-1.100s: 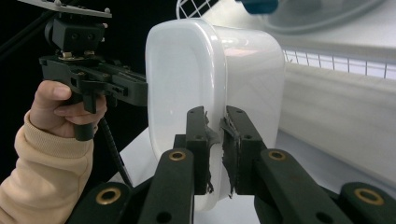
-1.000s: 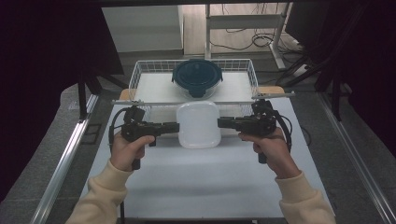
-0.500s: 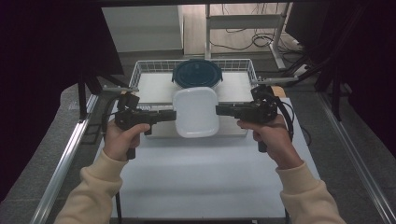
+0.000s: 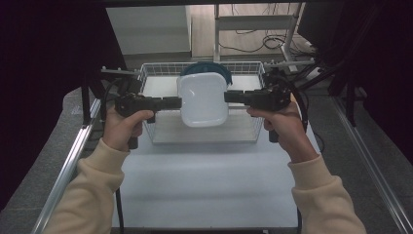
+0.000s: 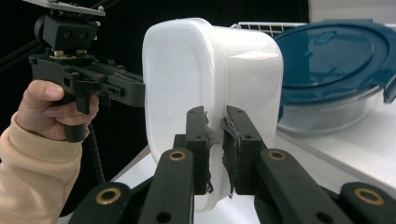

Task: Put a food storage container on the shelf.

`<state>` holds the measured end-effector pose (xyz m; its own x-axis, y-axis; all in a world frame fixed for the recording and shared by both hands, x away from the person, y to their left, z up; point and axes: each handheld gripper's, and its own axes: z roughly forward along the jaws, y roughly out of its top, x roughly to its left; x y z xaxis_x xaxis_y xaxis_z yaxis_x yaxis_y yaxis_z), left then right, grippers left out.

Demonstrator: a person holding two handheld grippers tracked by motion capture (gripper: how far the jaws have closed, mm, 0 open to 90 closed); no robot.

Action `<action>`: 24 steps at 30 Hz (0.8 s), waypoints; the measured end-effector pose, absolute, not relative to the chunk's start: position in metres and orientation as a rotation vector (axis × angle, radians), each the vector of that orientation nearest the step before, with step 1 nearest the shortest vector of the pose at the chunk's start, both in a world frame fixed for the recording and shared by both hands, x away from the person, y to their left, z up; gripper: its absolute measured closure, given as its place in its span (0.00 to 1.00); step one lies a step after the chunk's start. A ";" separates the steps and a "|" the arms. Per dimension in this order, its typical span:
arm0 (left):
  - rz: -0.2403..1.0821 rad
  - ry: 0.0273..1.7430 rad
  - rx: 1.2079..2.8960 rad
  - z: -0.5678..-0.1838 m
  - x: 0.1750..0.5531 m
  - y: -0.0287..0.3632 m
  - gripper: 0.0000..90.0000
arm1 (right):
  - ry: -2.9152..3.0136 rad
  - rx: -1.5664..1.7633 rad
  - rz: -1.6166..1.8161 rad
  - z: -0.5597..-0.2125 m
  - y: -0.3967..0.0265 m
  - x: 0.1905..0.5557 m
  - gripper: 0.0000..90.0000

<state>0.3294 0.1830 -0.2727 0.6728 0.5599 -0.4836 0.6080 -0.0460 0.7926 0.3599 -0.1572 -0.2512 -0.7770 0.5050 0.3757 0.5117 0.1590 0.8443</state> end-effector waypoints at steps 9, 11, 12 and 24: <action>-0.038 0.951 1.703 -0.256 0.342 0.186 0.89 | -2.381 -1.038 -1.755 -0.238 -0.155 0.372 0.89; -0.040 0.952 1.704 -0.254 0.345 0.187 0.89 | -2.382 -1.042 -1.753 -0.235 -0.154 0.375 0.89; -0.044 0.952 1.703 -0.252 0.348 0.187 0.89 | -2.384 -1.043 -1.752 -0.234 -0.154 0.377 0.89; -0.055 0.963 1.712 -0.234 0.374 0.189 0.89 | -2.340 -1.074 -1.765 -0.221 -0.153 0.402 0.89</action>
